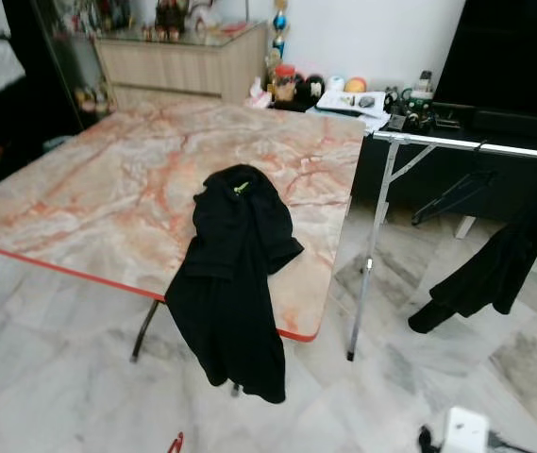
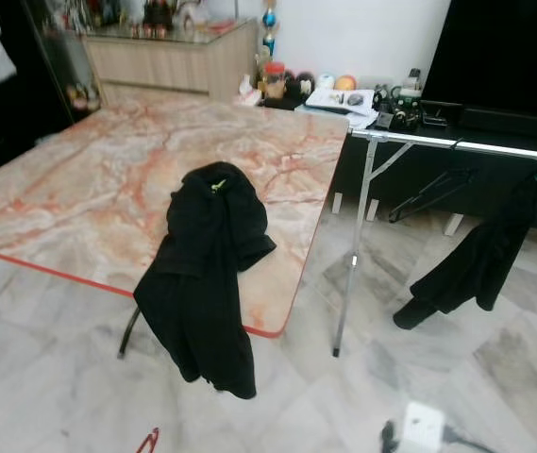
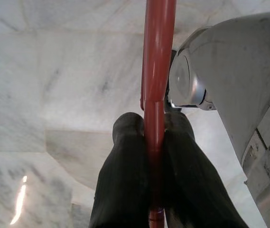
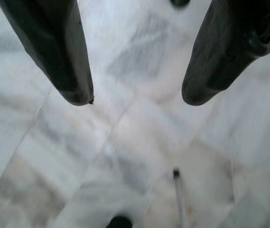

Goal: Hang hanger

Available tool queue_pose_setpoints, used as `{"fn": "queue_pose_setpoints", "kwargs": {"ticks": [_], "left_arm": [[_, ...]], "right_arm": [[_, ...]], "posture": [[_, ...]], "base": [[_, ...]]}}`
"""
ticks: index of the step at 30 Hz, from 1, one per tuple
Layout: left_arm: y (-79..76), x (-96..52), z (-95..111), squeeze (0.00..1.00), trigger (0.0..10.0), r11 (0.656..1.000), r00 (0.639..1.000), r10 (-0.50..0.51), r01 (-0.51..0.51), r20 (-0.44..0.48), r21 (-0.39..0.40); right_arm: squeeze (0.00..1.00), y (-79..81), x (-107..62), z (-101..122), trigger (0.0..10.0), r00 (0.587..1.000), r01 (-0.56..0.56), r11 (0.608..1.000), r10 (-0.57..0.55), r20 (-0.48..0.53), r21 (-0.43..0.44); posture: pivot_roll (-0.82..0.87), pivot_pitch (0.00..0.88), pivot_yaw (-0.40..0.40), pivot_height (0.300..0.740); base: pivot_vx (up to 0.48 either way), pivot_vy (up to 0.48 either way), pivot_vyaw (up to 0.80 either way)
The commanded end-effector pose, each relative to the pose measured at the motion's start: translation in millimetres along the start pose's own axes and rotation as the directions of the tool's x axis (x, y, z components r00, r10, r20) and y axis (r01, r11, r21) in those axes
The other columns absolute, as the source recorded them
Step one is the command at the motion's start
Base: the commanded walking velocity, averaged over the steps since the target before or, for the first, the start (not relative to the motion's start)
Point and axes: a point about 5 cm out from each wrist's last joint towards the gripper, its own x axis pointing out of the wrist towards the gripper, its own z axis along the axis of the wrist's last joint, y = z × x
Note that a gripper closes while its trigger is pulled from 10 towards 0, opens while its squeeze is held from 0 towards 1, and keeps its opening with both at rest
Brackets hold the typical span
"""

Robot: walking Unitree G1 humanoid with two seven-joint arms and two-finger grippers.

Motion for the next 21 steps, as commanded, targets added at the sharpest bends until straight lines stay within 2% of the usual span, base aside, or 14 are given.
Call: {"fn": "queue_pose_setpoints", "kwargs": {"ticks": [1,10,15,19,21], "left_arm": [[-5.8,0.5,0,0.00,10.0,1.000,1.000,-0.018,0.018,0.000,-0.008],[-5.3,0.3,0,0.00,10.0,1.000,1.000,-0.012,0.012,0.005,-0.017],[-5.3,0.2,-1,0.00,10.0,1.000,1.000,-0.013,0.014,0.004,-0.012],[-5.2,0.2,-1,0.00,10.0,0.999,1.000,-0.017,0.017,-0.005,0.028],[-5.1,0.2,-1,0.00,10.0,0.999,1.000,-0.016,0.016,-0.004,0.033]], "right_arm": [[0.00,-1.2,-2.9,-16,10.0,0.998,-0.010,1.000,0.009,-0.061,-0.027],[0.00,9.1,-5.8,-27,10.0,0.992,-0.072,0.997,0.069,-0.104,-0.021],[0.00,11.8,-5.8,-27,10.0,0.990,-0.091,0.996,0.088,-0.106,-0.021],[0.00,11.8,-6.2,-29,10.0,0.990,-0.092,0.995,0.088,-0.114,-0.028],[0.00,12.4,-6.4,-30,10.0,0.989,-0.097,0.995,0.093,-0.114,-0.033]], "posture": [[0.06,0.056,0.005,0.740],[0.07,0.060,0.005,0.740],[0.07,0.061,0.006,0.740],[0.07,0.063,0.004,0.740],[0.08,0.062,0.003,0.740]], "base": [[0.000,0.000,0.00],[0.000,0.000,0.00],[0.000,0.000,-0.71],[0.000,0.000,-0.78],[0.000,-0.480,-0.78]]}}
